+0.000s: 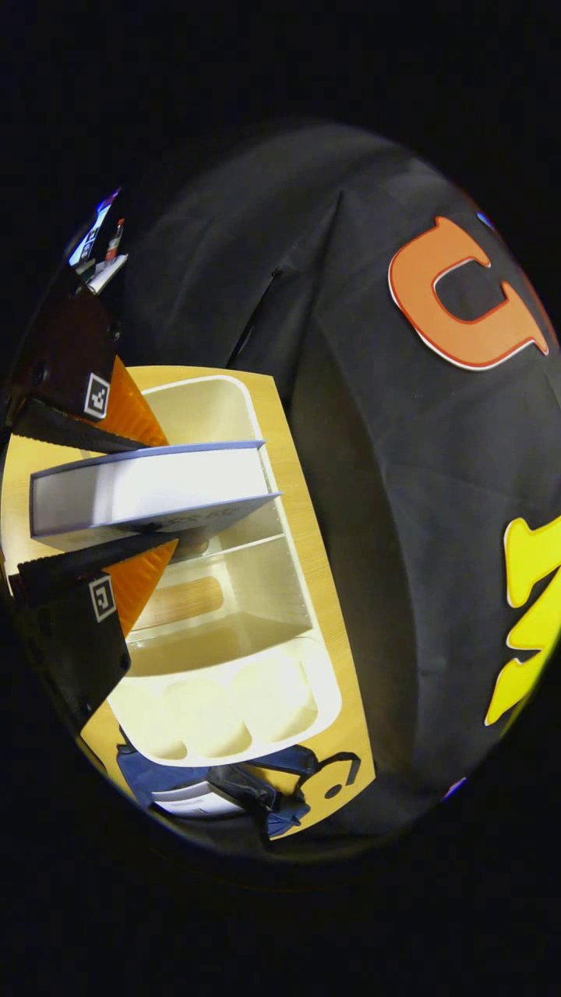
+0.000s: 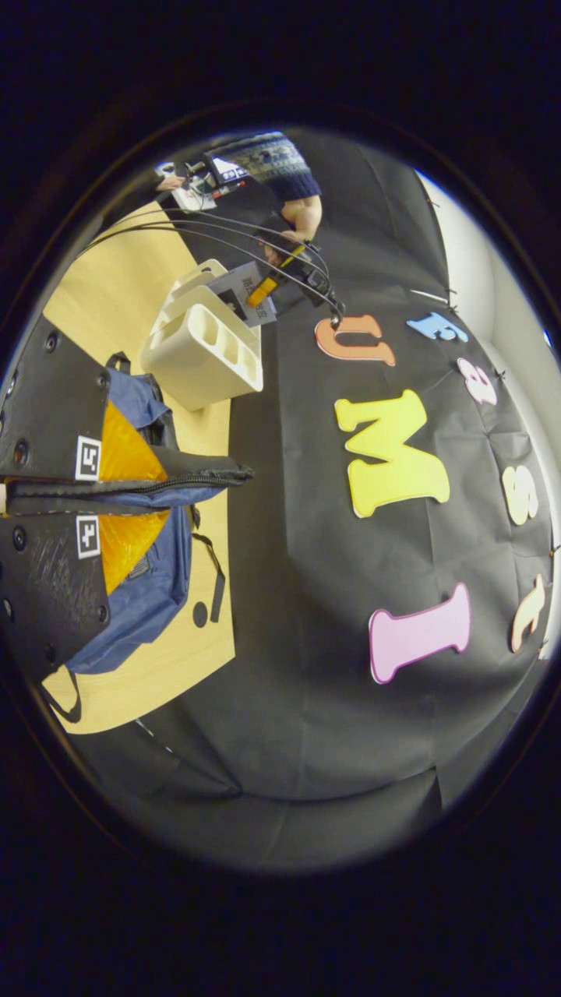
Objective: Open the schoolbag, grab two books from the bookshelf and put them into the schoolbag.
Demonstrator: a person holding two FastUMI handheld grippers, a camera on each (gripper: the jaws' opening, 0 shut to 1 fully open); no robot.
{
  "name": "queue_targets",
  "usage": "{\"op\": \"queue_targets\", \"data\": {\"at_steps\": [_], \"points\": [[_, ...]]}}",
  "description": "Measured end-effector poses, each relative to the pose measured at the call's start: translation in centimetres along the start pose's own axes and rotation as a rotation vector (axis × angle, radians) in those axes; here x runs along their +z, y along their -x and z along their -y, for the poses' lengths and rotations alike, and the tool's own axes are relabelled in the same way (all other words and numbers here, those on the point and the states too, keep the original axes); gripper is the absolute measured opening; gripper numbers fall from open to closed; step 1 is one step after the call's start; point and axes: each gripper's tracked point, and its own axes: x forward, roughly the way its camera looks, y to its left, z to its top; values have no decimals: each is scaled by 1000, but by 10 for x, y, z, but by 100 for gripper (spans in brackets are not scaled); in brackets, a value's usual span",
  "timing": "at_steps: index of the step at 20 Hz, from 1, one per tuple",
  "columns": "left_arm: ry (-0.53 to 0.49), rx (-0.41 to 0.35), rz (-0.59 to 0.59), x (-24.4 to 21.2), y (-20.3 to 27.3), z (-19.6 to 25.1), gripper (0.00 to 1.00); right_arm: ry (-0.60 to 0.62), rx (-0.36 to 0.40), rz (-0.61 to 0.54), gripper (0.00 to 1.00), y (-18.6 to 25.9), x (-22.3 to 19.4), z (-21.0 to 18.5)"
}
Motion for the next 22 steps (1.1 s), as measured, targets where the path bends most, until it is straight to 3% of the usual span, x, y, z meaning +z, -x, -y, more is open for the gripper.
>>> {"op": "queue_targets", "data": {"at_steps": [2, 12, 15, 16, 17, 18, 19, 20, 22], "points": [[-2, 12, -9, 1, 2, 1, 60, -13, 12, 0, 2, -1, -3, 1], [38, -33, 57, -11, 27, 24, 38, -38, 27, -13, 2, -10, -18, 6], [47, -49, 73, -20, 45, 26, 37, -31, 27, -15, 2, -11, -17, 3], [50, -54, 87, -23, 54, 26, 41, -28, 27, -17, 2, -12, -17, 2], [54, -61, 106, -27, 64, 25, 37, -24, 25, -21, 2, -13, -18, 1], [59, -69, 125, -31, 75, 24, 41, -21, 25, -22, 2, -13, -18, 0], [82, -65, 150, -36, 84, 21, 37, -18, 26, -27, 2, -14, -18, -2], [120, -54, 171, -43, 92, 18, 40, -16, 29, -27, 2, -15, -19, -3], [184, -75, 225, -60, 104, 16, 37, -16, 30, -24, 2, -17, -18, -7]]}}
